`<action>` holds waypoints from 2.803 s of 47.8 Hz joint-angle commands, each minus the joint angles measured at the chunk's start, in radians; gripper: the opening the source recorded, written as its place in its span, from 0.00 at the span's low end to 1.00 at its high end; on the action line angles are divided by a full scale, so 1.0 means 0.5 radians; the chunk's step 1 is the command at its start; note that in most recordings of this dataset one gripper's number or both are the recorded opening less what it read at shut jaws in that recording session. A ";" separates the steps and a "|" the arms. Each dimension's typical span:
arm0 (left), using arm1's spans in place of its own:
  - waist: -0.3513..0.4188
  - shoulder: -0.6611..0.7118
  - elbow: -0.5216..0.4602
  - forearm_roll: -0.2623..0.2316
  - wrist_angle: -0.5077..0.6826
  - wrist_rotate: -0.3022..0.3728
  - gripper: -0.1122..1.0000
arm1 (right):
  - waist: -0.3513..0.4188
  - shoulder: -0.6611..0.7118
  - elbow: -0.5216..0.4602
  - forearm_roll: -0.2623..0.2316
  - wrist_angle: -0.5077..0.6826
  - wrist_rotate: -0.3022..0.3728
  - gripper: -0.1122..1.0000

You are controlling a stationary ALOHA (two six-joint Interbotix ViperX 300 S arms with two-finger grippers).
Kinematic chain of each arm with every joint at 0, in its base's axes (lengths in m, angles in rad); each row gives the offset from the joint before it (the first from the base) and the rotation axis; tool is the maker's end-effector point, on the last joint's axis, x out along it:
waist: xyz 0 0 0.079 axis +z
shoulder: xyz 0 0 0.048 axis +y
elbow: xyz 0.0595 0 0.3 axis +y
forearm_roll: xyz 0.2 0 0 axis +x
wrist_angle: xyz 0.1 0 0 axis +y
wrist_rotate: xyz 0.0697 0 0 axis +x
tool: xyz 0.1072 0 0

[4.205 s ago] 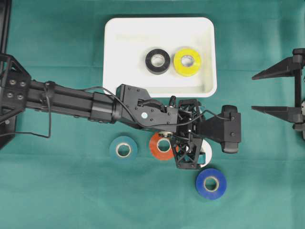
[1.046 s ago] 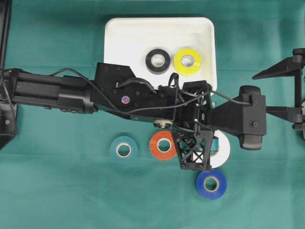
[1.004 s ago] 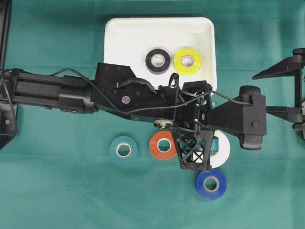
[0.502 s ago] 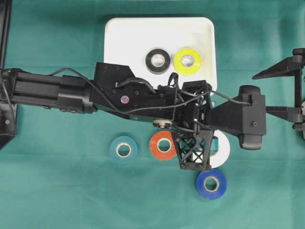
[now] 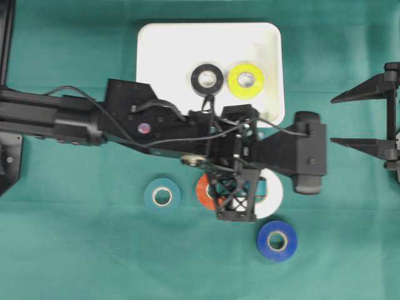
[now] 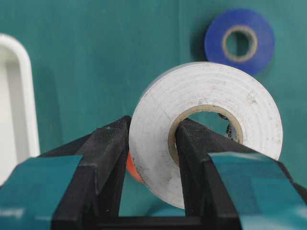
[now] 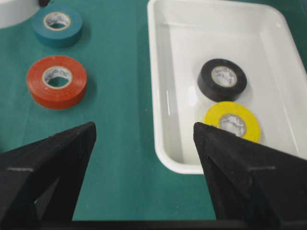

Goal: Pick up the tape from a random location and place it into the white case.
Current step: 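Lift the white tape roll with the left gripper, then carry the white roll over the tray's left end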

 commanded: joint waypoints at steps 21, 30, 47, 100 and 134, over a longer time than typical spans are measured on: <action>-0.012 -0.611 0.681 -0.003 -0.273 -0.009 0.32 | -0.003 0.015 -0.080 -0.003 -0.006 0.006 0.84; -0.012 -0.819 0.951 -0.009 -0.285 -0.009 0.32 | -0.003 0.015 -0.083 -0.006 -0.006 0.006 0.84; -0.012 -1.040 1.227 -0.015 -0.288 -0.009 0.32 | -0.003 0.015 -0.083 -0.003 -0.003 0.000 0.84; 0.423 -1.015 1.197 -0.015 -0.362 -0.009 0.32 | -0.003 0.015 -0.083 -0.028 0.031 -0.006 0.84; 1.037 -0.954 1.154 -0.012 -0.472 -0.006 0.32 | -0.003 0.015 -0.086 -0.040 0.049 -0.006 0.84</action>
